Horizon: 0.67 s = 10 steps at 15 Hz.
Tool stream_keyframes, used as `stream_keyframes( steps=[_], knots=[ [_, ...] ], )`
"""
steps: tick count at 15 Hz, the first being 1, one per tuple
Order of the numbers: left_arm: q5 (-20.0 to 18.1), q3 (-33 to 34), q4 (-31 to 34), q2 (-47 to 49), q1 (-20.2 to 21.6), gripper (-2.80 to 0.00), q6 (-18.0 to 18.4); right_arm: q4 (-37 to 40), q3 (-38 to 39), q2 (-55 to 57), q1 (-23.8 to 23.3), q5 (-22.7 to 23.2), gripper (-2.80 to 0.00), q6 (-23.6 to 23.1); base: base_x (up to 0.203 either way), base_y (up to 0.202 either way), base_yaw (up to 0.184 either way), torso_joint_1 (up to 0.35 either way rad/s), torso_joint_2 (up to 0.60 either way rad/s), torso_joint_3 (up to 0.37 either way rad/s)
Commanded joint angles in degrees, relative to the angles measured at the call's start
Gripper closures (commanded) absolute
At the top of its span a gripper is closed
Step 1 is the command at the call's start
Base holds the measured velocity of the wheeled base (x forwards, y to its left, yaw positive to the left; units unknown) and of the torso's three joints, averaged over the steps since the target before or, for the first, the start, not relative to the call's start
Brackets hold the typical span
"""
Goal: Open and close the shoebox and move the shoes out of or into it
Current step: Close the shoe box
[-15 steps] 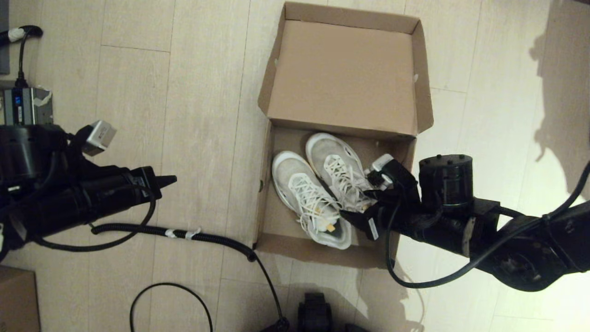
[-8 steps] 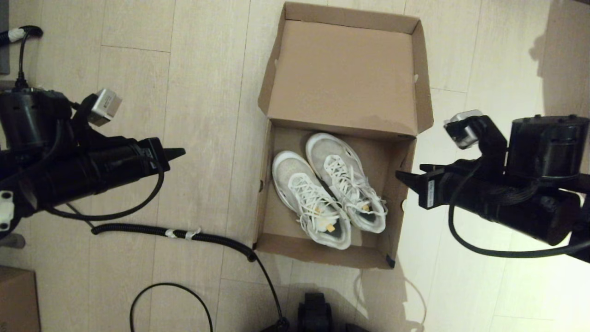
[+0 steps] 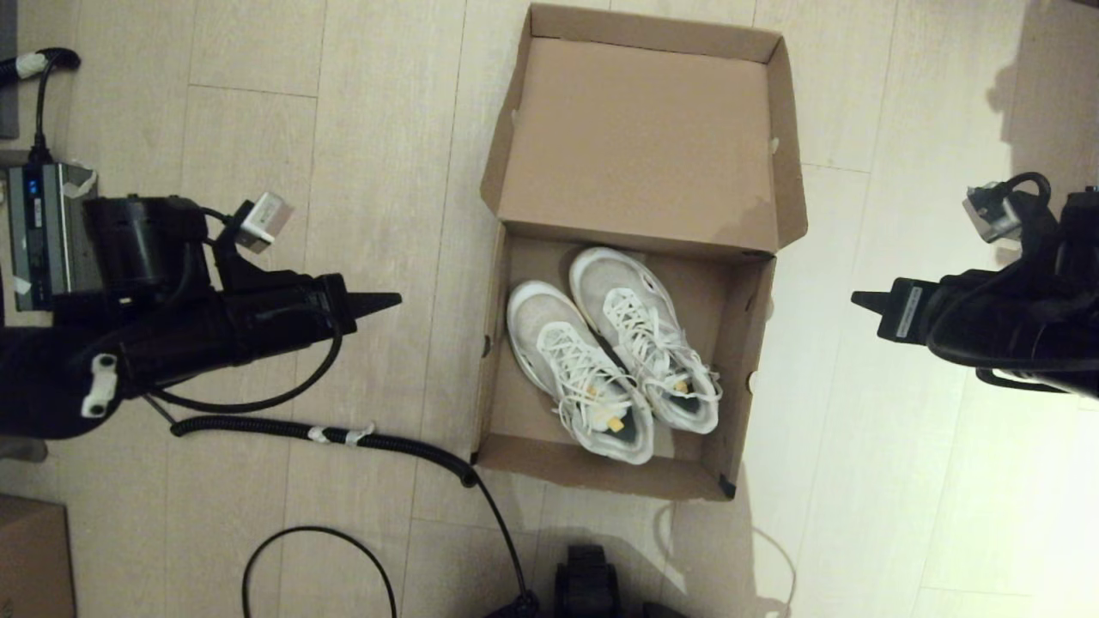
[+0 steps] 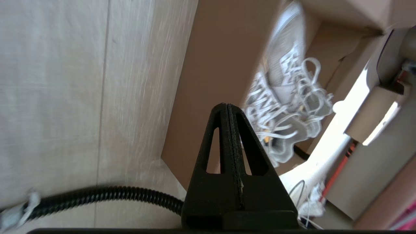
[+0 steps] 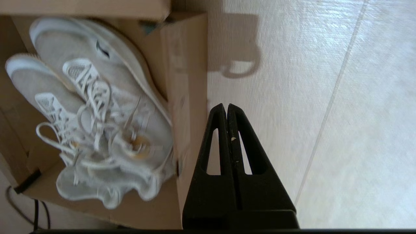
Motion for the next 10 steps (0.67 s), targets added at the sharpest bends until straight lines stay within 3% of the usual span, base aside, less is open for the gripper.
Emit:
stream_keyframes(
  steps=[1, 3, 6, 10],
  knots=[
    [-0.7, -0.4, -1.9, 8.1, -1.2, 0.0, -0.1, -0.3, -3.7, 6.7, -3.3, 4.0, 0.0, 0.2, 0.0, 0.0, 0.0, 0.0, 0.0, 0.0],
    [0.0, -1.4, -4.2, 13.7, -2.8, 0.0, -0.1, -0.4, -10.4, 12.6, -5.0, 5.8, 0.0, 0.6, 0.0, 0.0, 0.0, 0.0, 0.0, 0.0],
    [4.3, -3.8, -9.6, 18.7, -8.8, 0.0, -1.8, -0.5, -18.8, 19.1, -7.3, 6.6, 0.0, 4.2, 0.0, 0.0, 0.0, 0.0, 0.0, 0.0],
    [8.1, -6.6, -10.1, 21.9, -12.3, 0.0, -2.2, -0.4, -26.6, 25.6, -9.4, 6.7, 0.0, 8.6, 0.0, 0.0, 0.0, 0.0, 0.0, 0.0]
  ],
)
